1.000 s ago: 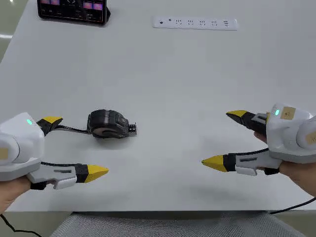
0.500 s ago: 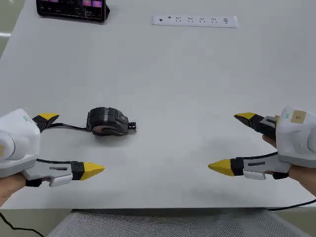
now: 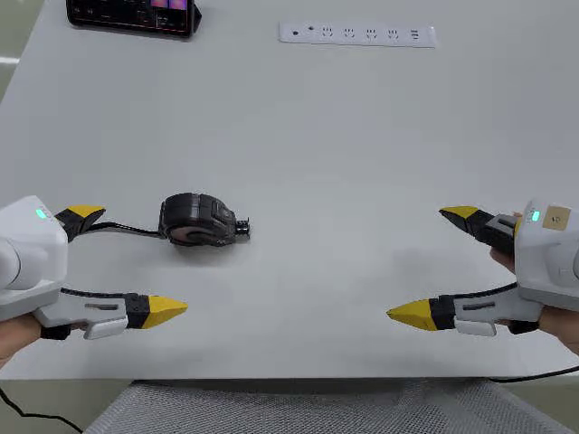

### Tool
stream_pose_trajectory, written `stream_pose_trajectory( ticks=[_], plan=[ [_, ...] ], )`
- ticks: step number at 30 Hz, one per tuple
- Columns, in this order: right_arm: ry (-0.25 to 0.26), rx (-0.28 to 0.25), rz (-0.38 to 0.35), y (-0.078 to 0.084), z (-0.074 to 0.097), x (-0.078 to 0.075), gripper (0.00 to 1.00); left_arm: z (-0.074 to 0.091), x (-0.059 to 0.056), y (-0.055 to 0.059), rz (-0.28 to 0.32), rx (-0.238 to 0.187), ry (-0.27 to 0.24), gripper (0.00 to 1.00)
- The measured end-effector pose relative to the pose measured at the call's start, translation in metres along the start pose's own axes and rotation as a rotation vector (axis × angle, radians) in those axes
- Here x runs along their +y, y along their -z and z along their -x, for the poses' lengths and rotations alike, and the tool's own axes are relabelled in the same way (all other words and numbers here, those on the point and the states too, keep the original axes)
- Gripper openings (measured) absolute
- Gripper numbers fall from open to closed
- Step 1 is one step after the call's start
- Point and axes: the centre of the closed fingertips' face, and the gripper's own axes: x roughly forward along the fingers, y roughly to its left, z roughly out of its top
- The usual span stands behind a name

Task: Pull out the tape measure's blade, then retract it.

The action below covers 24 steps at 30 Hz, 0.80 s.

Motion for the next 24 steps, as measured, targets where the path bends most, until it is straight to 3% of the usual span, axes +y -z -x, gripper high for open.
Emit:
stream_pose_trajectory(
  ticks=[24],
  plan=[
    [0.005, 0.019, -0.001, 0.0064, 0.0012, -0.0016, 0.99, -0.0018, -0.0035, 0.0074, 0.025, 0.022, 0.024, 0.99]
  ],
)
